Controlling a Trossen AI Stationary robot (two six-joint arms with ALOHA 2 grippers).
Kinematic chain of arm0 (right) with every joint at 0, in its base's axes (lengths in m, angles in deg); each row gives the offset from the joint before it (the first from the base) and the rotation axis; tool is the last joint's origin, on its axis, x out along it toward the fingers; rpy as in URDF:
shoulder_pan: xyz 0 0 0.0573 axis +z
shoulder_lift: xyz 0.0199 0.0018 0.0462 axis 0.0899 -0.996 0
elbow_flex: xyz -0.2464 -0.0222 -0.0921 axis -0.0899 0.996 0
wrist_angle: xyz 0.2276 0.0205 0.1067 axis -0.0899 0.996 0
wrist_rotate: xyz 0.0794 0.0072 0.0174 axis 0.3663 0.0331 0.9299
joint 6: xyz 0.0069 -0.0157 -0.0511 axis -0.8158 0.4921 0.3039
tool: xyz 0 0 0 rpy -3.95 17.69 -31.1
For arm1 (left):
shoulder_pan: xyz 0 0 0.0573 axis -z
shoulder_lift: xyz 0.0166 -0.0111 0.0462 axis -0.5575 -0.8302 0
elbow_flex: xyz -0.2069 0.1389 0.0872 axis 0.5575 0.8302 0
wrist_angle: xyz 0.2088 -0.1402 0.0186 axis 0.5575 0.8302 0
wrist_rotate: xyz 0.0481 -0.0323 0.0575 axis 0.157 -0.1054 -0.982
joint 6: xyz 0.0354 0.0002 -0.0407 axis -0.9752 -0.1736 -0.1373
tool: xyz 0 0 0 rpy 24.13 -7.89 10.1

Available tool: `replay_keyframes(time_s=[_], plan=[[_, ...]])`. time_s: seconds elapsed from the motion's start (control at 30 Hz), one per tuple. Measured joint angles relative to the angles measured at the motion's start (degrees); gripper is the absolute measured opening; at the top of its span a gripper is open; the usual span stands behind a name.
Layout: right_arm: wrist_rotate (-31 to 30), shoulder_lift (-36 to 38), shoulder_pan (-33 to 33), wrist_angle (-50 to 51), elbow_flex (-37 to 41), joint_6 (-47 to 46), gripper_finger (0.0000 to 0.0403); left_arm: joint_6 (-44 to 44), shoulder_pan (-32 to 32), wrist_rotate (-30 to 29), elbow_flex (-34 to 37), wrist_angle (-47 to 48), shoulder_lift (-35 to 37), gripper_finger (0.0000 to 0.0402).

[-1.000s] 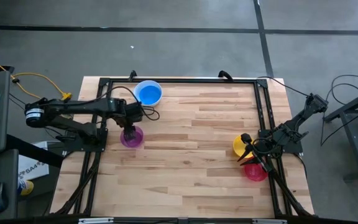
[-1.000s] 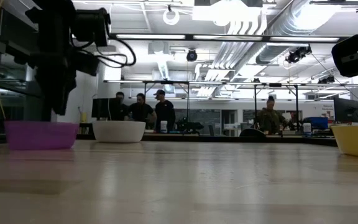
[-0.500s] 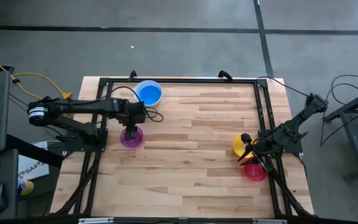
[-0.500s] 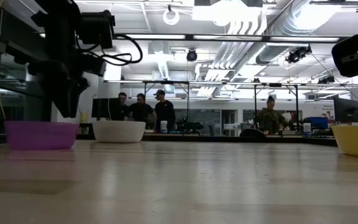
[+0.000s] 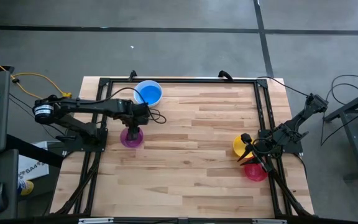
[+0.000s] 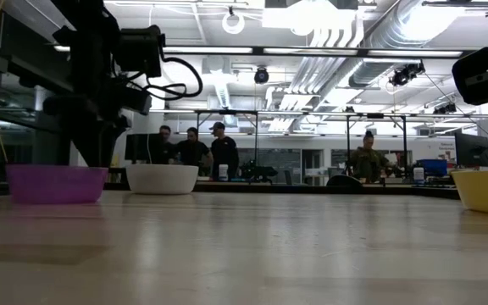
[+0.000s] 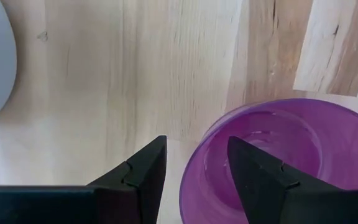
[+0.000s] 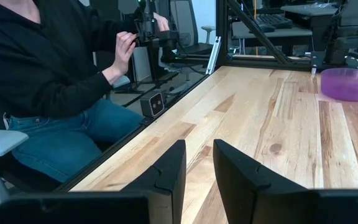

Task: Nest bowls inside each other
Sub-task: Stack the violet bowl on top of the blue bowl

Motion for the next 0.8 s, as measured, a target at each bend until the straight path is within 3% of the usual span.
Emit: replay_keyframes(time_s=[0.53, 0.8], plan=[[0.0, 0.0, 0.0, 0.0, 0.0, 0.0, 0.0075, -1.2, 0.0, 2.2, 0.0, 0.3, 0.0, 0.0168], [0.0, 0.0, 0.0, 0.0, 0.0, 0.0, 0.0075, -0.1, 0.0, 2.7, 0.1, 0.2, -3.2, 0.0168]])
